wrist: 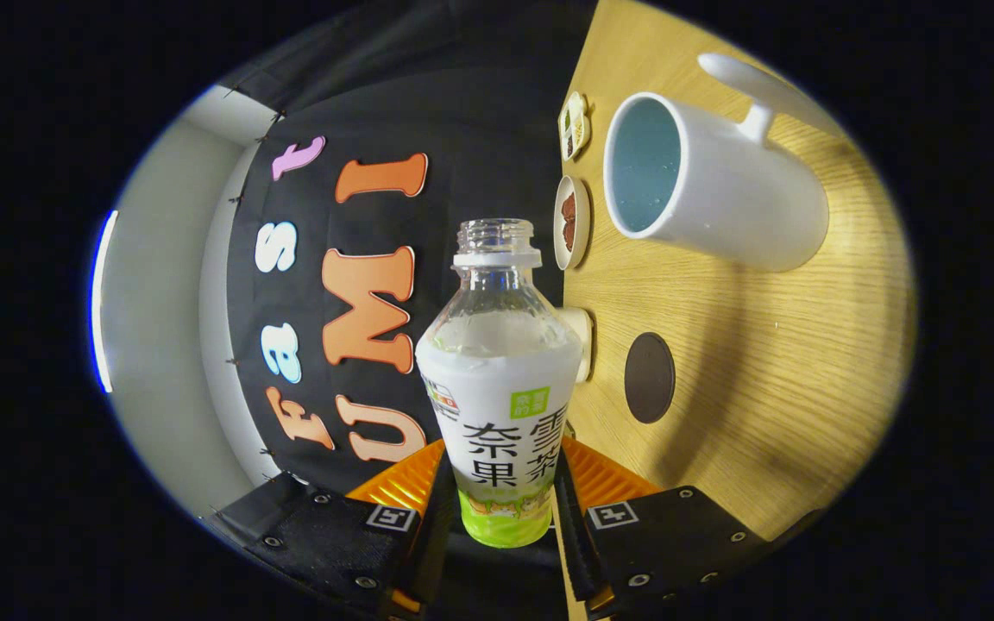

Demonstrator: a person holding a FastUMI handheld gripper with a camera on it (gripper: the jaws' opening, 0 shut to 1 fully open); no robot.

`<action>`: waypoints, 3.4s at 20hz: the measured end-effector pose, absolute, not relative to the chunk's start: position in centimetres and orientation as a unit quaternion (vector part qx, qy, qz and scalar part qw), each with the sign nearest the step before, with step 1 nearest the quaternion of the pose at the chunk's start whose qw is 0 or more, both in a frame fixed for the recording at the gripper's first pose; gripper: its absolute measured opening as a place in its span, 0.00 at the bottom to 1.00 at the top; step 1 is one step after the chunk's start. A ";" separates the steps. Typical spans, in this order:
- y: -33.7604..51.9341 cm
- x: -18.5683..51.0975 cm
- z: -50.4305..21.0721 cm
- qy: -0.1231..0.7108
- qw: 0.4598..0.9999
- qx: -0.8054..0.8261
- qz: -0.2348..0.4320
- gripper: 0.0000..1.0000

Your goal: Take the bottle from table, then pour the juice into the cup, finally place the bottle on the coaster

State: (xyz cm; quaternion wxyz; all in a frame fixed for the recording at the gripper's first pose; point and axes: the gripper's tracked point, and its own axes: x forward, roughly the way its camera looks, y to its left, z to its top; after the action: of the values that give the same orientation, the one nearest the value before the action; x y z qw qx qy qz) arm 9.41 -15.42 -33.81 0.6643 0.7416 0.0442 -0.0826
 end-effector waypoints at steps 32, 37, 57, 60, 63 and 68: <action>-19.4 10.0 -30.0 -0.028 0.565 0.821 -0.072 0.58; -19.8 9.8 -29.3 -0.037 0.548 0.833 -0.070 0.58; -21.0 10.3 -27.2 -0.064 0.477 0.874 -0.063 0.57; -20.8 10.7 -27.6 -0.062 0.473 0.876 -0.064 0.58; -20.9 10.5 -27.4 -0.064 0.462 0.883 -0.063 0.58; -20.8 10.7 -27.1 -0.070 0.445 0.891 -0.064 0.58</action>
State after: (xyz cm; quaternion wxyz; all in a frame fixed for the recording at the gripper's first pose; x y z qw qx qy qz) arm 10.65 -20.81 -27.10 0.4449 0.8905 -0.0703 -0.0640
